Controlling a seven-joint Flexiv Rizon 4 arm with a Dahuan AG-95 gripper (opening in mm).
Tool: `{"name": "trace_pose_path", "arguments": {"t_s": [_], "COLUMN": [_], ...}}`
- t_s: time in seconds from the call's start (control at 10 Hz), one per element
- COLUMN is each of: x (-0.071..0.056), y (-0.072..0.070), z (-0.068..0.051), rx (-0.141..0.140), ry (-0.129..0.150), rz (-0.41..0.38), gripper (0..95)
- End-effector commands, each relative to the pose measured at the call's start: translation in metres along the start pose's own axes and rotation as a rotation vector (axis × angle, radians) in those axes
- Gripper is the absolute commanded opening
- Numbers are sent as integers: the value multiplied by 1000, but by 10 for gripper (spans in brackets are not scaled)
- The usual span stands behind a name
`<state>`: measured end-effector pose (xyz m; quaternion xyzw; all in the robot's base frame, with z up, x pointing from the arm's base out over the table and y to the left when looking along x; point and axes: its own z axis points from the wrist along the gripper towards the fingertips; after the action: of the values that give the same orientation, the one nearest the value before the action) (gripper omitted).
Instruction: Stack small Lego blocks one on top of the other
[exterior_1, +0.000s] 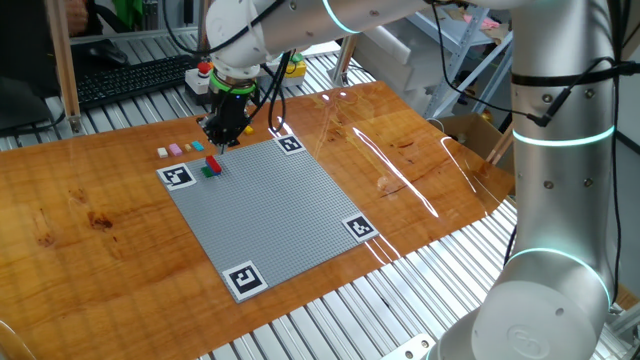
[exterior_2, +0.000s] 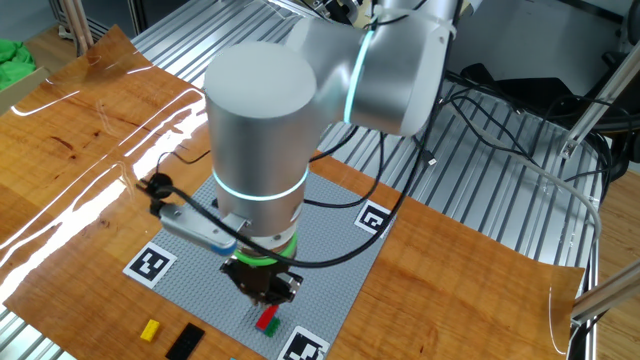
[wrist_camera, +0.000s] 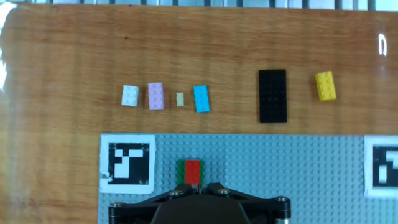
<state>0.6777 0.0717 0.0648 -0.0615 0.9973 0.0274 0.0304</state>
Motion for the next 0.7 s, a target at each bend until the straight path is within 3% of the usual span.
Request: {"name": "trace_pose_path", "arguments": {"t_s": [0.1,0.3,0.5,0.7], "x": [-6,-15,-24,-40], "y": [-13,-27,-43,-61], "z": [-1,0,2,0], "rx": [-20,-12,-25,-14], "ry": [-16,-13,-13,-4], "rz": [-81,-113,-116,-117], "gripper": [190,190,190,190]}}
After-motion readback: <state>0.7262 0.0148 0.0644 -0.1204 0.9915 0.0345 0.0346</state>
